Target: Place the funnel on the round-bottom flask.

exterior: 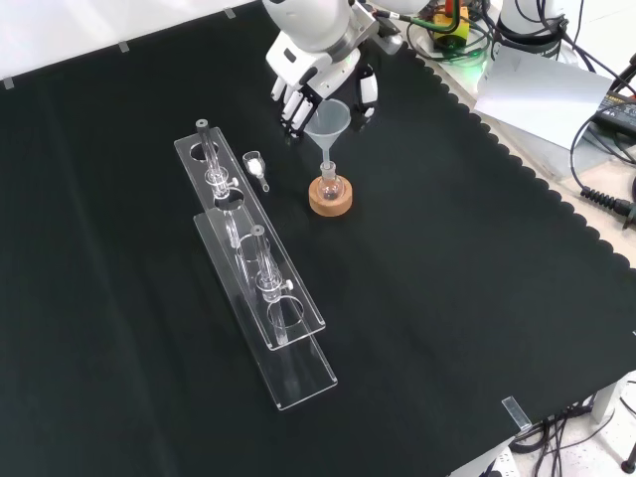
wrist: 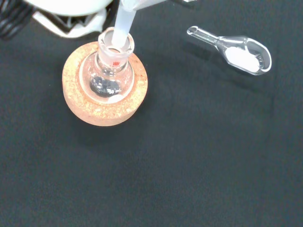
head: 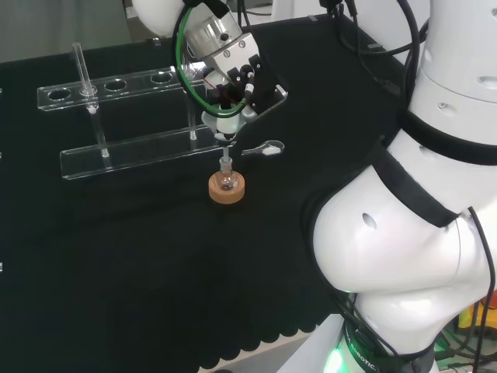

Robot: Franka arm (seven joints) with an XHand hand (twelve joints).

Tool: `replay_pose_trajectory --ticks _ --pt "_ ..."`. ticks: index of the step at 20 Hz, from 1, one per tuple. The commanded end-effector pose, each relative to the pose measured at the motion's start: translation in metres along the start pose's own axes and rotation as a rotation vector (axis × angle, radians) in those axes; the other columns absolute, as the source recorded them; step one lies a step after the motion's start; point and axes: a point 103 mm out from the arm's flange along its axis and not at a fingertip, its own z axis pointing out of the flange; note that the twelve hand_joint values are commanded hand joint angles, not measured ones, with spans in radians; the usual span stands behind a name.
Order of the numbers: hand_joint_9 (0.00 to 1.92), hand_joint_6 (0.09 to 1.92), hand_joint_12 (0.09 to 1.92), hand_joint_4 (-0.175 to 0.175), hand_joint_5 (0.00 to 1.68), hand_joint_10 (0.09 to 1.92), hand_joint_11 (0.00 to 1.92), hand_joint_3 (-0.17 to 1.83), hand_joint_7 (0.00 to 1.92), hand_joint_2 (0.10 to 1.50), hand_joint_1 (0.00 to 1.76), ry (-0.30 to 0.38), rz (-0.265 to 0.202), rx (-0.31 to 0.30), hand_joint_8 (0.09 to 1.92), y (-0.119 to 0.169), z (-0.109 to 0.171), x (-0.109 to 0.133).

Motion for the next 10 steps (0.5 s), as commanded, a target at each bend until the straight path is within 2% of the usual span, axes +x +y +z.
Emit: replay_pose_trajectory --ticks 1,10 --pt "0.96 0.6 1.28 -0.037 0.54 0.46 0.55 0.8 0.53 0.7 0.92 -0.001 -0.003 0.008 0.66 0.0068 0.0065 0.0" --pt "0.96 0.61 1.28 -0.037 0.54 0.46 0.55 0.8 0.53 0.7 0.92 -0.003 -0.005 0.015 0.66 0.0082 0.0092 0.0031"
